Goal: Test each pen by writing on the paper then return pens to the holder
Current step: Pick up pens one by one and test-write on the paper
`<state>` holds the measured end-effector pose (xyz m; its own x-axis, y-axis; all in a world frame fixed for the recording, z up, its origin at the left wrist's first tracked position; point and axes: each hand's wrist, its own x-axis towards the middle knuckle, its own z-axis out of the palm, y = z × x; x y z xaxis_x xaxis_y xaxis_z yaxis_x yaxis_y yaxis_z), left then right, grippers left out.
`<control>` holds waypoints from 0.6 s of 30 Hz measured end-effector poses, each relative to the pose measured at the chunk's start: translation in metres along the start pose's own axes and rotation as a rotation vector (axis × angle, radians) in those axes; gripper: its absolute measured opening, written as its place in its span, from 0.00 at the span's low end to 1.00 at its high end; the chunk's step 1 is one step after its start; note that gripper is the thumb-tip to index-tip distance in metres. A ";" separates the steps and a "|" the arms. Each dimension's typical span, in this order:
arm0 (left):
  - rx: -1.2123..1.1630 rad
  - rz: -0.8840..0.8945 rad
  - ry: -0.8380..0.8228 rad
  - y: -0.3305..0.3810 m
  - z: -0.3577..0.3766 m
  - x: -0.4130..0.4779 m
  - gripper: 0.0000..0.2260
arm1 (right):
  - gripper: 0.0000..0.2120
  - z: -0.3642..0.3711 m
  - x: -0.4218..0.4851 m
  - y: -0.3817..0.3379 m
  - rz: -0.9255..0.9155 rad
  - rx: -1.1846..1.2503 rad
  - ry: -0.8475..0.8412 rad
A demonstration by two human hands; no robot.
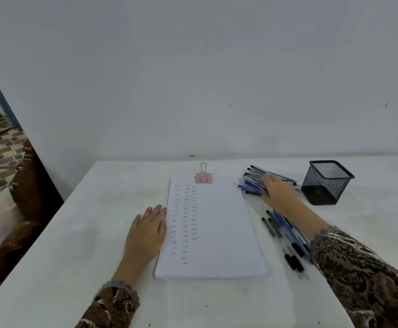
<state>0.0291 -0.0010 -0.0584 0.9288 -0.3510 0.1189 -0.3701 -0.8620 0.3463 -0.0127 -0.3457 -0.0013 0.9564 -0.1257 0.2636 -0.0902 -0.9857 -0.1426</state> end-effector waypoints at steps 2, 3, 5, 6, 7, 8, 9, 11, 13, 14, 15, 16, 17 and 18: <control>-0.002 -0.001 0.005 0.000 0.000 0.000 0.21 | 0.15 -0.004 -0.002 -0.014 -0.019 0.186 0.079; -0.001 -0.002 0.006 0.000 0.001 0.001 0.21 | 0.17 -0.007 -0.002 -0.023 -0.015 0.254 0.097; 0.007 -0.003 0.004 0.000 0.001 0.002 0.21 | 0.18 -0.011 -0.003 -0.042 0.000 0.344 0.070; 0.014 0.000 -0.001 0.000 0.001 0.002 0.21 | 0.18 -0.011 -0.003 -0.052 0.012 0.357 0.042; 0.021 0.001 -0.008 -0.001 0.002 0.002 0.21 | 0.16 -0.009 -0.003 -0.061 0.016 0.347 0.020; 0.023 0.001 -0.013 0.000 0.001 0.002 0.23 | 0.15 -0.006 -0.002 -0.071 0.013 0.327 0.000; 0.018 -0.001 -0.011 0.000 0.001 0.001 0.26 | 0.14 -0.001 -0.001 -0.081 0.012 0.300 -0.030; 0.014 0.000 -0.003 -0.001 0.000 0.000 0.31 | 0.13 0.013 -0.001 -0.095 0.011 0.234 -0.114; 0.026 0.000 -0.001 0.000 0.000 -0.001 0.35 | 0.13 0.024 -0.001 -0.097 0.045 0.149 -0.170; 0.034 -0.002 -0.004 0.000 0.000 -0.002 0.37 | 0.14 0.027 0.000 -0.093 0.086 0.104 -0.179; 0.044 -0.005 -0.006 0.001 -0.001 -0.002 0.38 | 0.14 0.027 0.001 -0.086 0.133 0.072 -0.179; 0.050 -0.005 -0.006 0.001 -0.001 -0.002 0.39 | 0.14 0.028 0.002 -0.078 0.173 0.054 -0.176; 0.052 -0.005 -0.007 0.001 -0.001 -0.002 0.40 | 0.14 0.028 0.003 -0.070 0.202 0.044 -0.175; 0.053 -0.004 -0.007 0.001 -0.001 -0.001 0.41 | 0.14 0.027 0.004 -0.062 0.218 0.034 -0.176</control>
<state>0.0277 -0.0011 -0.0575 0.9301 -0.3499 0.1115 -0.3672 -0.8815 0.2970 0.0040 -0.2819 -0.0174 0.9493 -0.3097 0.0536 -0.2924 -0.9328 -0.2105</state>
